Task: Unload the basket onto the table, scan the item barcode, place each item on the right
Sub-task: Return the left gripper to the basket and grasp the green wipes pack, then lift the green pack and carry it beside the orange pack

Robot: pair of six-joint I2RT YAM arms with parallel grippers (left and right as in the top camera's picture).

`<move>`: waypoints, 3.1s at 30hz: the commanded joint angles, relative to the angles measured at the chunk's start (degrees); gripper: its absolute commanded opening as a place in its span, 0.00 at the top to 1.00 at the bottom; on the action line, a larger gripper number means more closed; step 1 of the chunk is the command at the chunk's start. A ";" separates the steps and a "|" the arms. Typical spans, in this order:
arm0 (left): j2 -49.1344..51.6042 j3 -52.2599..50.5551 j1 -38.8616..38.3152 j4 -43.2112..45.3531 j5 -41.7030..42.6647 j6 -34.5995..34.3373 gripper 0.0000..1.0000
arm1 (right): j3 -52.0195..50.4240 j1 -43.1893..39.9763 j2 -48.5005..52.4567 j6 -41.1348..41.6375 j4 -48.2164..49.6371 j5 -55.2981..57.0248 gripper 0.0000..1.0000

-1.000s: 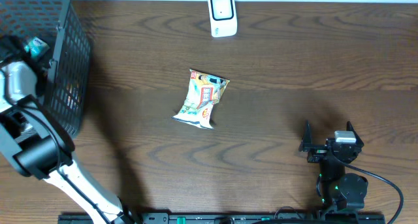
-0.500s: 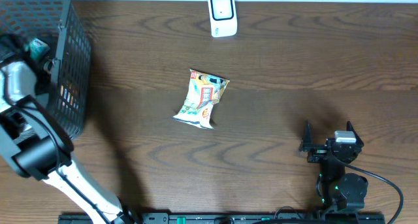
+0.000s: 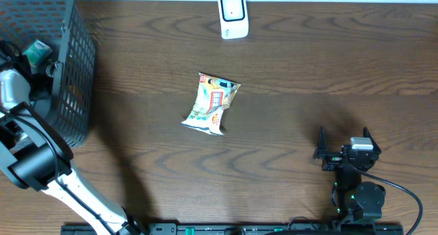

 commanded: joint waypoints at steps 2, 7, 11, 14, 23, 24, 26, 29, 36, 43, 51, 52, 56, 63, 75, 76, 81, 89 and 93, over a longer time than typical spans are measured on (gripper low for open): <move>4.76 -1.05 0.26 -0.74 1.38 0.50 0.39 | -0.13 0.39 -0.11 0.15 -0.15 0.24 0.01; 4.48 -1.03 0.26 -2.40 1.40 -1.97 0.78 | -0.13 0.39 -0.11 0.15 -0.17 0.24 0.01; 1.11 -0.04 0.26 -2.38 1.60 -10.19 0.93 | -0.13 0.39 -0.11 0.15 -0.15 0.24 0.01; -3.34 1.03 0.26 -2.58 4.44 -17.22 0.93 | -0.13 0.39 -0.11 0.15 -0.17 0.24 0.01; -28.04 1.18 0.24 2.19 18.60 -35.65 0.93 | -0.13 0.39 -0.11 0.15 -0.17 0.24 0.01; -30.23 1.20 0.24 2.36 18.99 -37.70 0.93 | -0.13 0.39 -0.11 0.15 -0.17 0.24 0.01; -34.97 1.18 0.24 2.16 19.91 -42.71 0.93 | -0.13 0.39 -0.11 0.15 -0.17 0.24 0.01; -41.35 1.18 0.22 2.14 25.29 -49.18 0.93 | -0.13 0.39 -0.11 0.15 -0.17 0.24 0.01; -51.06 1.18 -4.90 1.84 38.86 -52.43 0.93 | -0.13 0.39 -0.11 0.15 -0.17 0.24 0.01; -52.50 1.07 -19.69 -3.34 39.10 -42.64 0.93 | -0.13 0.39 -0.11 0.15 -0.17 0.24 0.01; -44.83 0.35 -36.00 -14.73 39.04 -27.50 0.93 | -0.13 0.39 -0.11 0.15 -0.17 0.24 0.01; -43.58 0.35 -37.20 -15.50 39.04 -26.10 0.93 | -0.13 0.39 -0.11 0.15 -0.15 0.24 0.01; -38.16 0.35 -41.44 -17.81 34.51 -24.96 0.93 | -0.13 0.39 -0.11 0.15 -0.15 0.24 0.01; -28.39 0.35 -47.98 -19.61 11.67 -27.02 0.93 | -0.13 0.39 -0.11 0.15 -0.15 0.24 0.01; -11.63 -0.09 -50.29 -21.53 5.20 -40.28 0.93 | -0.13 0.39 -0.11 0.15 -0.17 0.24 0.01; -10.23 -0.09 -50.29 -21.73 5.25 -41.09 0.93 | -0.13 0.39 -0.11 0.15 -0.17 0.24 0.01; -4.87 -0.09 -50.29 -22.93 5.42 -44.44 0.92 | -0.13 0.39 -0.11 0.15 -0.17 0.24 0.01; -2.40 0.17 -50.27 -24.11 13.60 -46.75 0.73 | -0.13 0.39 -0.11 0.15 -0.17 0.24 0.01; -3.82 1.90 -50.27 -24.44 18.23 -42.60 0.58 | -0.13 0.39 -0.11 0.15 -0.15 0.24 0.01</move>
